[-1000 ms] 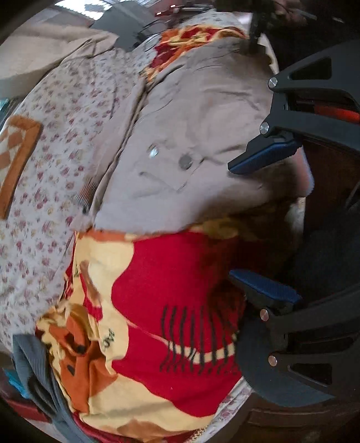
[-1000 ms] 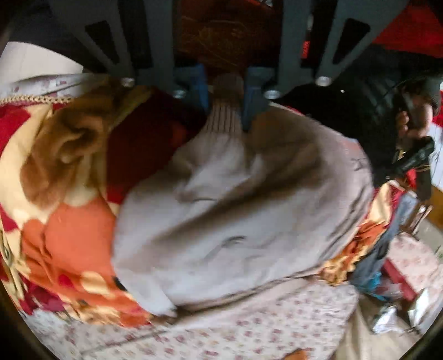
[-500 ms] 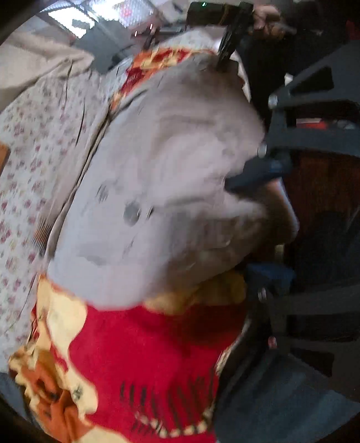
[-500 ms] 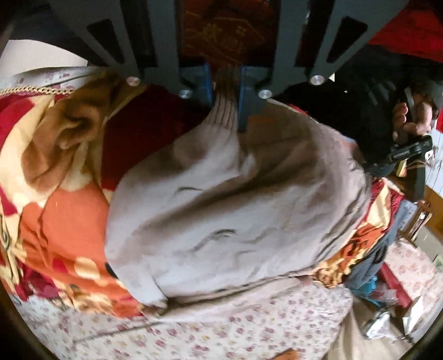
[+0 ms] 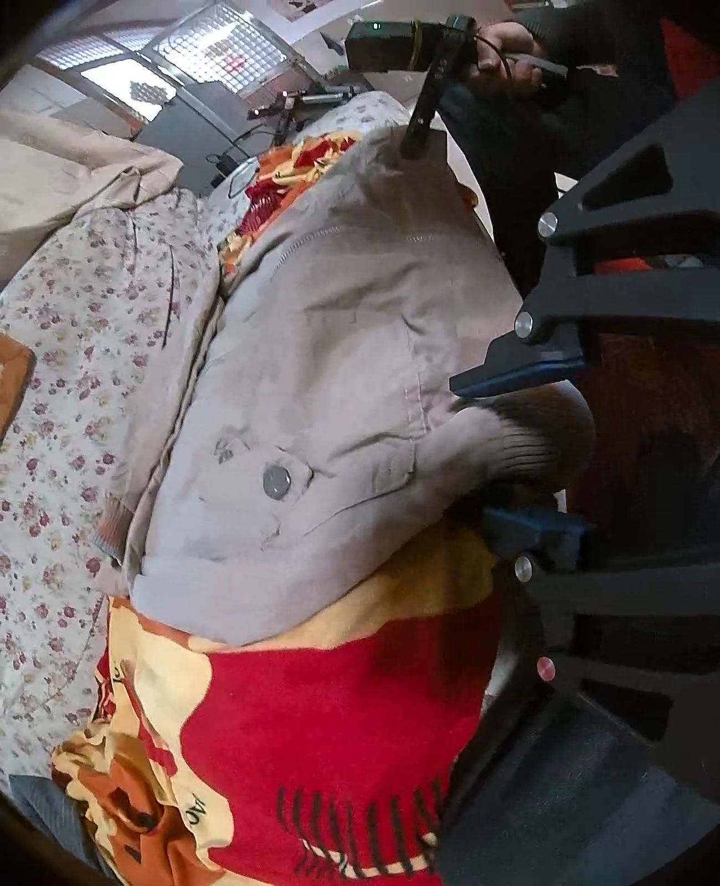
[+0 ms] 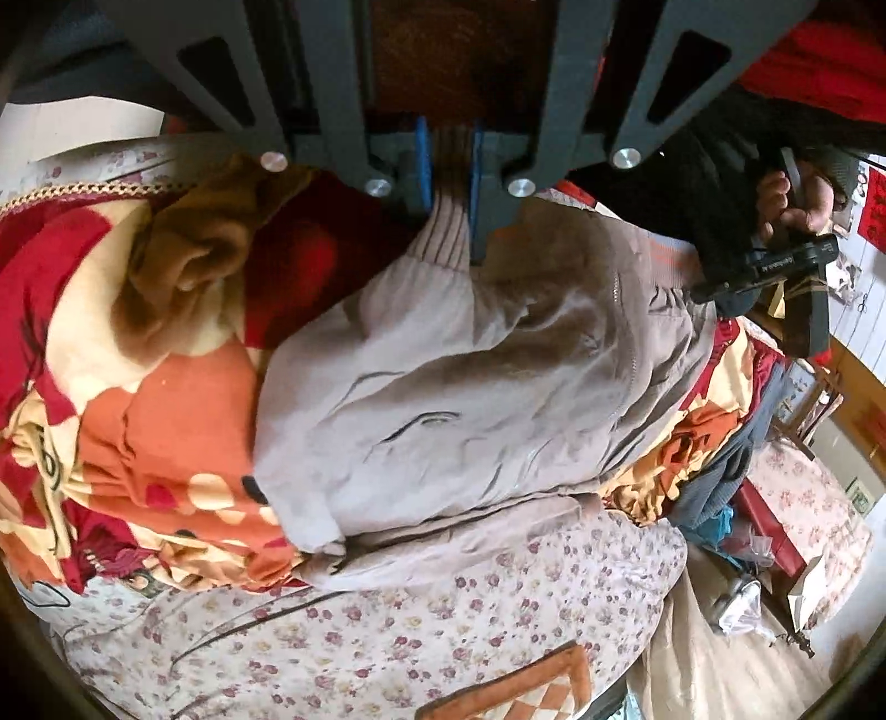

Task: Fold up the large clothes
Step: 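Lift the hem with both grippers and fold it toward the collar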

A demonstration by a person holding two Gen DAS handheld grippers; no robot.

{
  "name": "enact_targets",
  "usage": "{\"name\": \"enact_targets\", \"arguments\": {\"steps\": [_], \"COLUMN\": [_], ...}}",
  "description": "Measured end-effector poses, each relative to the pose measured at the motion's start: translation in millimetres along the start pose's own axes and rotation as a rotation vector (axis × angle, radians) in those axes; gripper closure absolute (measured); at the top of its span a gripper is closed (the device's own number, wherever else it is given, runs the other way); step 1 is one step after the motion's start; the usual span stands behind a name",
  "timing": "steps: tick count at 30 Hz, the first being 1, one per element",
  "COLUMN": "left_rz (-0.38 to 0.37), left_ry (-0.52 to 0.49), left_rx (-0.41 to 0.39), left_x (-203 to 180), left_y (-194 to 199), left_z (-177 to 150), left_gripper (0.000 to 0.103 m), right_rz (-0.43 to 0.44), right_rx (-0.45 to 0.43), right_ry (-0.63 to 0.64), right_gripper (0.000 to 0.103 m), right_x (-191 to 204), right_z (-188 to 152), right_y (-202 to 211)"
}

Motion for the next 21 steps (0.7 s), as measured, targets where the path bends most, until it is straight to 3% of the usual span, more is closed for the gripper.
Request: {"name": "enact_targets", "arguments": {"steps": [4,10,16,21], "left_rz": [0.009,0.006,-0.008,-0.004], "left_ry": [-0.019,-0.114,-0.069,-0.006], "left_rx": [-0.039,-0.092,-0.02,-0.001], "left_x": [-5.2,-33.3,-27.0,-14.2], "left_y": [7.0,19.0,6.4,-4.0], "left_z": [3.2,6.4,-1.4,-3.3], "left_gripper": [0.078,0.075,0.057,0.056], "right_rz": [0.015,0.016,0.013,0.007], "right_rx": [-0.015,-0.019,-0.017,-0.008], "right_ry": [-0.031,-0.035,-0.035,-0.036], "right_gripper": [0.092,0.092,0.092,0.092], "right_x": [-9.4,-11.0,-6.8,-4.8], "right_z": [-1.7,-1.8,-3.2,-3.9], "right_y": [5.5,5.5,4.9,1.4]}}
Point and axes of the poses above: each gripper's, at about its wrist camera, not at the fingertips, and y roughly against the way its jaws point, x to its left, z to its top, the point moved 4 cm from there along -y, roughly the way its jaws point, and after that the axes turned 6 degrees about y, right-handed, at the moved point
